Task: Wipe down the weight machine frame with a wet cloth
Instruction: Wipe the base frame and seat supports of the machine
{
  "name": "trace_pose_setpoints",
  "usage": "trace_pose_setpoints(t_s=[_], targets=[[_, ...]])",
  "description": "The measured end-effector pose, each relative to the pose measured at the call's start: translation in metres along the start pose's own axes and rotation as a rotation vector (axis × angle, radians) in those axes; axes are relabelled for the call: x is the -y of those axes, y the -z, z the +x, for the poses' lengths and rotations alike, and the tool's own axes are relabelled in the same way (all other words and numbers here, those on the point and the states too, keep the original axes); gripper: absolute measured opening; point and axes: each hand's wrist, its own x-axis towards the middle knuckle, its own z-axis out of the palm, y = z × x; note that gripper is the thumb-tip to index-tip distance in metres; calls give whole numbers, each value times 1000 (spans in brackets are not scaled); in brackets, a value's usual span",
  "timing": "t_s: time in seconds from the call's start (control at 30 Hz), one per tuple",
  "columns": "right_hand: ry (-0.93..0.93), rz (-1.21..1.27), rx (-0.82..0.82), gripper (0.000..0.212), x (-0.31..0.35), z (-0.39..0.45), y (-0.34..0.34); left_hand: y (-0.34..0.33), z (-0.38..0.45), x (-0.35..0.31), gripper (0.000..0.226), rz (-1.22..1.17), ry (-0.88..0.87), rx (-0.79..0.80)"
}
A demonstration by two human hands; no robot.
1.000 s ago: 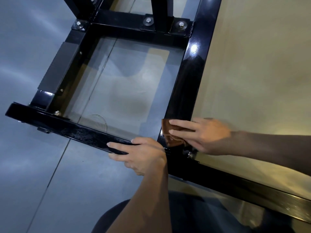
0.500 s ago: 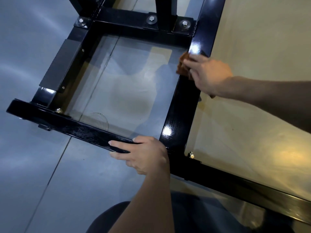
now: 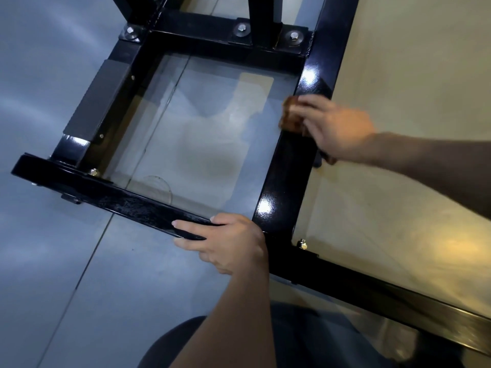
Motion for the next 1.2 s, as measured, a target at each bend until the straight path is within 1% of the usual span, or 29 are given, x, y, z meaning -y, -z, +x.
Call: trace_pose_setpoints(t_s=[0.07,0.13,0.17,0.23,0.37,0.43,0.5,0.57,0.63,0.7,0.77,0.8,0.87,1.0,1.03,1.1,1.13,1.17,1.2], targets=[[-165,15,45,44,-16,28,7,-1,0,-2,70,-4,-2,-1],[-206,25,82,44,-11,34,9,-1,0,-2,70,-9,-3,-6],[-176,31,85,43,-1,26,10,-1,0,0,70,-7,-8,-7],[-37,70,82,44,27,-7,4,-1,0,2,70,14,-28,-4],[214,121,144,48,94,-103,-5,-2,0,-1,69,18,-19,-36],[322,101,212,47,106,-126,-7,-2,-1,-2,69,22,-12,-39],[358,87,215,47,95,-120,-9,-1,-1,-3,69,26,-3,-25],[271,111,183,48,72,-96,-8,-2,-1,-3,69,30,6,-19],[96,146,149,49,45,-62,-4,-2,0,-3,69,24,6,-27],[-74,155,150,48,23,-28,2,0,-1,-2,69,19,5,-5],[-190,136,133,48,19,-12,5,2,-1,-1,69,11,-6,10],[-212,123,122,48,25,-13,6,2,-1,-1,69,3,-8,9],[-153,137,142,50,51,-37,1,3,-2,-2,69,-5,-7,-4],[210,167,170,46,109,-111,-3,4,-1,-2,69,-9,-9,0],[265,156,206,46,115,-120,-3,4,-1,-1,69,-12,-9,3],[331,84,333,49,114,-118,0,4,-2,0,69,-16,-10,9],[344,55,357,51,107,-110,3,4,-2,0,69,-19,-11,11],[326,47,335,53,97,-100,5,4,-1,-1,69,-21,-11,10],[257,56,282,53,83,-88,6,4,0,-1,69,-25,-8,7]])
